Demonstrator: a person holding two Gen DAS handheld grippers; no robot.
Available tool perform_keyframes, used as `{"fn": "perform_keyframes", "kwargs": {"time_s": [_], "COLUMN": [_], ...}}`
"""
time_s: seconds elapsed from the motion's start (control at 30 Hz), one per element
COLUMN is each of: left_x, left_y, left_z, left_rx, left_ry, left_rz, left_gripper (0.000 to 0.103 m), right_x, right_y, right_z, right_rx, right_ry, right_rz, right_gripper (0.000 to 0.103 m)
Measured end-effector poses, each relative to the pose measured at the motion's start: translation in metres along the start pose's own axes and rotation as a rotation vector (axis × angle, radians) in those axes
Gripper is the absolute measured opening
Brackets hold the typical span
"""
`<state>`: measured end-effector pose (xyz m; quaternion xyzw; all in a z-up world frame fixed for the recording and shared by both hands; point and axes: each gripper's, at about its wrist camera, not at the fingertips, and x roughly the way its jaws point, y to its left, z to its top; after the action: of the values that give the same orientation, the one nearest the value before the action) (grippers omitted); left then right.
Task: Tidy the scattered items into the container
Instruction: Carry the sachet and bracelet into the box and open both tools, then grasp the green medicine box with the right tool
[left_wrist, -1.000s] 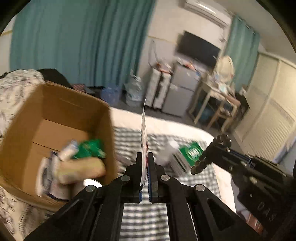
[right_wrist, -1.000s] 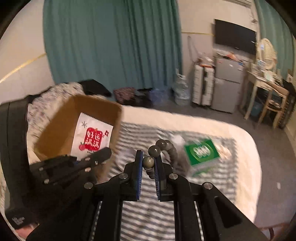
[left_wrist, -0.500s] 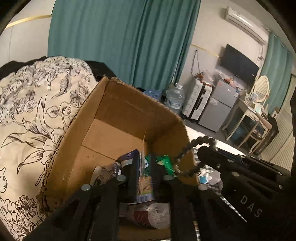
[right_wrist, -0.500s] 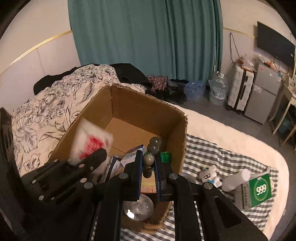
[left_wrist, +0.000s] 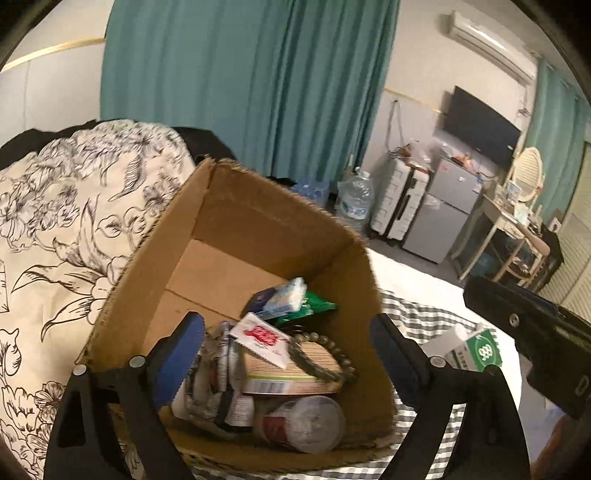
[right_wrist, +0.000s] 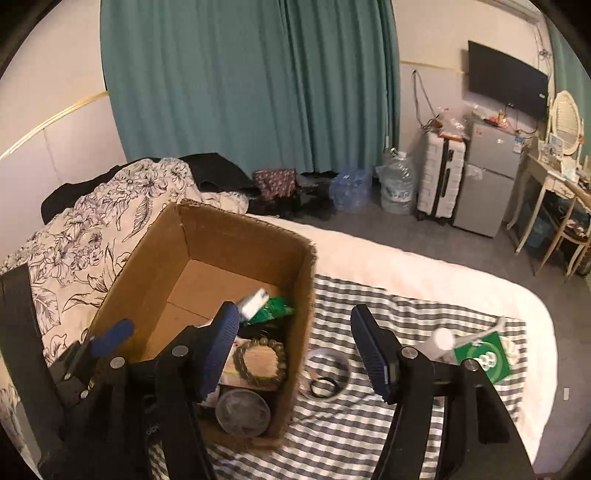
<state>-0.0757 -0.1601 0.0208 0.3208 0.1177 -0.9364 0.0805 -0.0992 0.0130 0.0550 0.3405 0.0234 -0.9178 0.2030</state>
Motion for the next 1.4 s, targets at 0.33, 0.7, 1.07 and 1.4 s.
{"fn": "perform_keyframes", "kwargs": {"time_s": [0.33,0.7,1.07,1.4], "left_x": [-0.009,0.002,0.028,0.087], "left_y": [-0.040,-0.096,-0.192,-0.173], "left_z": [-0.015,-0.050,-0.125,-0.143], "left_rx": [0.113,0.238,0.533,0.404], "left_ry": [-0.005,0.040,0.072,0.167], "left_rz": [-0.058,-0.128,-0.165,-0.002], "left_gripper": [0.103,0.103,0.103,0.103], "right_x": [-0.059,-0.100,-0.076,-0.025], "right_y": [-0.065,-0.171,-0.201,-0.213], "right_z": [-0.059,-0.122,-0.138,-0.131], "right_rx": [0.060,0.248,0.239,0.205], "right_ry": [0.008,-0.030,-0.050,-0.043], "right_rz": [-0.125,-0.284,-0.260,-0.163], "right_gripper": [0.076,0.084,0.086,0.095]}}
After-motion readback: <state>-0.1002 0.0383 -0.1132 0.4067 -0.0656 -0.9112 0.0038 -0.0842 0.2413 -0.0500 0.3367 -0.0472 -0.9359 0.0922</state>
